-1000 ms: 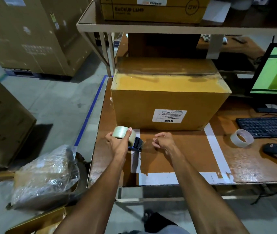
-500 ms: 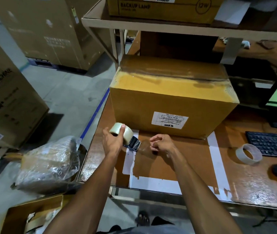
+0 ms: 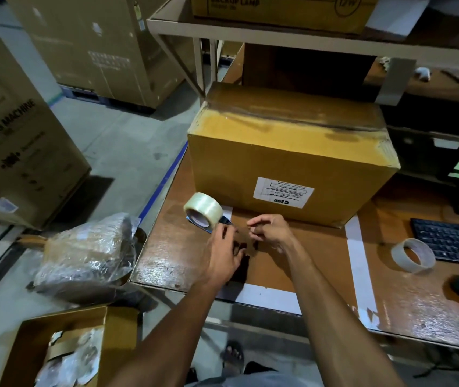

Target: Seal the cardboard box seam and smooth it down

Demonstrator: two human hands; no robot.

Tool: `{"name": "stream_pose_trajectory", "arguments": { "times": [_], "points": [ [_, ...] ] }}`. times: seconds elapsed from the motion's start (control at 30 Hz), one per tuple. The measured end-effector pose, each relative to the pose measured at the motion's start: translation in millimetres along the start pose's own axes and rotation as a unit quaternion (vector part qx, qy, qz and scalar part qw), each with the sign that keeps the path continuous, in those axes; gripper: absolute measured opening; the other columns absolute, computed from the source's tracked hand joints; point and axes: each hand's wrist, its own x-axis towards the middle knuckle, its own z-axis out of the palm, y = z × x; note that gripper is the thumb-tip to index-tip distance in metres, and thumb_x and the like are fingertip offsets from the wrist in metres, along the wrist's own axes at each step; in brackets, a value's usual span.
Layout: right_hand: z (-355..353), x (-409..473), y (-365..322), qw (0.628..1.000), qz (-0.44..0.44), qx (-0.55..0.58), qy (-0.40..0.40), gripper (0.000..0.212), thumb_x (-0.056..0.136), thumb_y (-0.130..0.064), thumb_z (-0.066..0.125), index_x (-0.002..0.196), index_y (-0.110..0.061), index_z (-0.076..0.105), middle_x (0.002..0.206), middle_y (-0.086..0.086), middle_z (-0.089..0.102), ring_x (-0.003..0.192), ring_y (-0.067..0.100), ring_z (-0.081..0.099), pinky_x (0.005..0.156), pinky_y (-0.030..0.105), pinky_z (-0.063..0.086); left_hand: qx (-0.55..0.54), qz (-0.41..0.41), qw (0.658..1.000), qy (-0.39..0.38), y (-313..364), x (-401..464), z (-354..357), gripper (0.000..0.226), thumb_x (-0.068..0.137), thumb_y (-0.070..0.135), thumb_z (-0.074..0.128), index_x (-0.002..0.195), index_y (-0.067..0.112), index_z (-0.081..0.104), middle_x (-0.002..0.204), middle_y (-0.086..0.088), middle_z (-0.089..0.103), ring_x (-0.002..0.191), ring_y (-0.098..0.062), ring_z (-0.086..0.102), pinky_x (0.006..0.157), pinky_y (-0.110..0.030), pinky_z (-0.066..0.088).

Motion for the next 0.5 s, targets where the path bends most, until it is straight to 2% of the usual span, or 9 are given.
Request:
{"name": "stream_pose_trajectory", "arguments": {
  "times": [0.07, 0.17, 0.27, 0.33, 0.4, 0.5],
  "points": [
    [-1, 1, 0, 1.000, 0.000, 0.005, -0.001, 0.024, 0.095, 0.020, 0.060, 0.097, 0.004, 0.078, 0.086, 0.021, 0.072, 0.072, 0.024, 0.069, 0.058, 0.024, 0.056, 0.004, -0.016, 1.000, 0.011, 5, 2, 4, 0.042, 0.095, 0.031, 0.077, 0.131, 0.019, 0.057, 0.136, -0.007, 0.051, 0.115, -0.031, 0.061, 0.090, -0.047, 0.059],
    [-2, 0, -3, 1.000, -0.006, 0.011, -0.011, 0.026, 0.098, 0.017, 0.059, 0.099, 0.001, 0.079, 0.096, 0.021, 0.075, 0.071, 0.019, 0.072, 0.057, 0.020, 0.057, -0.029, -0.039, 0.998, 0.038, 8, 4, 10, 0.023, 0.102, 0.025, 0.067, 0.123, 0.018, 0.063, 0.132, -0.005, 0.054, 0.110, -0.031, 0.063, 0.085, -0.048, 0.059],
    [-5, -4, -7, 0.999, -0.012, 0.022, -0.036, 0.029, 0.104, 0.013, 0.052, 0.112, 0.000, 0.077, 0.116, 0.020, 0.076, 0.091, 0.023, 0.078, 0.072, 0.024, 0.065, -0.103, -0.059, 0.990, 0.077, 8, 1, 15, 0.014, 0.106, 0.024, 0.064, 0.117, 0.016, 0.070, 0.126, -0.005, 0.060, 0.104, -0.026, 0.064, 0.078, -0.035, 0.050],
    [-7, -5, -7, 0.997, -0.022, 0.012, -0.069, 0.036, 0.103, 0.015, 0.052, 0.121, -0.004, 0.076, 0.122, 0.017, 0.075, 0.098, 0.024, 0.079, 0.078, 0.028, 0.066, -0.147, -0.072, 0.982, 0.100, 8, 1, 15, 0.014, 0.107, 0.023, 0.064, 0.114, 0.014, 0.072, 0.123, -0.006, 0.065, 0.104, -0.024, 0.064, 0.080, -0.031, 0.045],
    [-8, -4, -6, 0.991, -0.053, -0.052, -0.108, 0.040, 0.100, 0.012, 0.061, 0.127, -0.015, 0.075, 0.125, 0.007, 0.075, 0.101, 0.022, 0.078, 0.077, 0.031, 0.065, -0.186, -0.083, 0.972, 0.115, 6, 2, 16, 0.012, 0.107, 0.021, 0.065, 0.111, 0.014, 0.073, 0.117, -0.005, 0.070, 0.101, -0.023, 0.064, 0.081, -0.035, 0.050],
    [-8, 1, -7, 0.971, -0.123, -0.156, -0.133, 0.040, 0.099, 0.002, 0.069, 0.128, -0.025, 0.074, 0.124, -0.006, 0.075, 0.109, 0.017, 0.073, 0.075, 0.025, 0.061, -0.227, -0.100, 0.960, 0.126, 3, 3, 16, 0.007, 0.106, 0.021, 0.068, 0.108, 0.017, 0.073, 0.104, -0.001, 0.075, 0.091, -0.019, 0.067, 0.077, -0.037, 0.055]
  ]
}}
